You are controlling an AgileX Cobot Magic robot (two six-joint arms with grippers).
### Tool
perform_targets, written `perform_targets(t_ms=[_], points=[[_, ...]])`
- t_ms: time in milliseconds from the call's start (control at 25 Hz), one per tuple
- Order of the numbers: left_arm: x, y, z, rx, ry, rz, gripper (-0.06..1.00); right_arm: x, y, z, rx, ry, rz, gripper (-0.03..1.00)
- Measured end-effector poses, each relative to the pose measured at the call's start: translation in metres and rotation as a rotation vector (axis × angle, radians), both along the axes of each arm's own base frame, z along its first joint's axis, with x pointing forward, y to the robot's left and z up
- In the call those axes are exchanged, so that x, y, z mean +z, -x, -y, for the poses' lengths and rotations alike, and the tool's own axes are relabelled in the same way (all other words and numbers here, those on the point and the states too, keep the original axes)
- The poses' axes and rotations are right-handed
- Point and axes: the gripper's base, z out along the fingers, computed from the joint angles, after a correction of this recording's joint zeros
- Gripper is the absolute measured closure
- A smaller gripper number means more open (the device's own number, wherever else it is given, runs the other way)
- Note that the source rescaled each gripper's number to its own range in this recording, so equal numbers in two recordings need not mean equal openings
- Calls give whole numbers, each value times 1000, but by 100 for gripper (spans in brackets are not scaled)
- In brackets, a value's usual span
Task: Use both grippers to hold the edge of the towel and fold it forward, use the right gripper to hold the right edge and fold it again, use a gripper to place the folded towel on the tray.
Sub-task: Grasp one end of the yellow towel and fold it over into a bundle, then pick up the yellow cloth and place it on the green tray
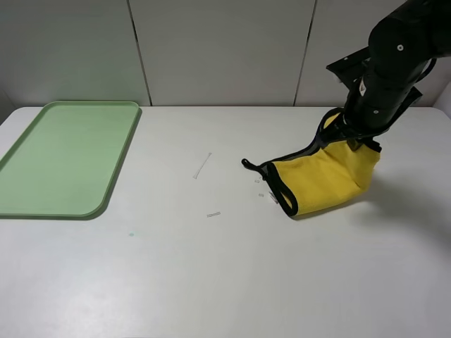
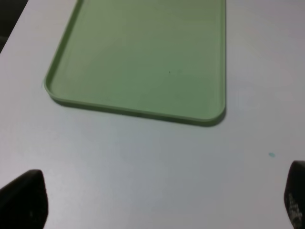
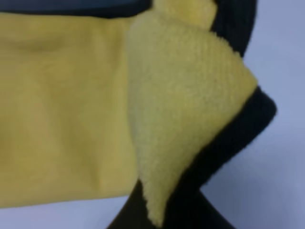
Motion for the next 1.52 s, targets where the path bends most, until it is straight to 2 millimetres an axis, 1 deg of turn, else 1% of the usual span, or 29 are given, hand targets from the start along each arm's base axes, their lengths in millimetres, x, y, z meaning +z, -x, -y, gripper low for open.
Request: perform_targets(t_ms=[240, 360, 480, 640, 680, 720, 760, 800, 840, 880, 920, 960, 1000, 1080, 1200, 1280, 1440, 1520], points=[[0, 0, 0, 0, 0, 0, -5, -23, 9, -35, 93, 18, -66, 93], [0, 0, 0, 0, 0, 0, -5, -28, 16, -50, 133, 17, -82, 93], [0, 0, 0, 0, 0, 0, -5, -32, 20, -59, 147, 2, -91, 93], [0, 0, 0, 0, 0, 0, -5, -38, 22, -63, 125, -33, -117, 93], [0, 0, 0, 0, 0, 0, -5, -38, 22, -64, 119, -43, -120, 92], [0, 0, 0, 0, 0, 0, -5, -38, 23, -65, 110, -55, -125, 86], [0, 0, 0, 0, 0, 0, -5, -38, 23, -66, 101, -72, -129, 77], [0, 0, 0, 0, 0, 0, -5, -38, 24, -67, 92, -90, -130, 60], [0, 0, 0, 0, 0, 0, -5, -38, 23, -68, 88, -106, -126, 36], [0, 0, 0, 0, 0, 0, -5, -38, 23, -69, 86, -117, -120, 22], [0, 0, 0, 0, 0, 0, -5, -38, 22, -70, 90, -126, -114, 12], [0, 0, 0, 0, 0, 0, -5, -38, 22, -71, 94, -135, -111, 7], [0, 0, 0, 0, 0, 0, -5, -38, 22, -72, 96, -148, -113, 2], [0, 0, 0, 0, 0, 0, -5, -38, 23, -75, 95, -177, -115, -1], [0, 0, 0, 0, 0, 0, -5, -37, 23, -76, 96, -188, -116, -2], [0, 0, 0, 0, 0, 0, -5, -31, 25, -74, 94, -192, -112, -3], [0, 0, 0, 0, 0, 0, -5, -3, 35, -67, 85, -188, -107, -3], [0, 0, 0, 0, 0, 0, -5, 13, 43, -61, 77, -181, -114, -3]])
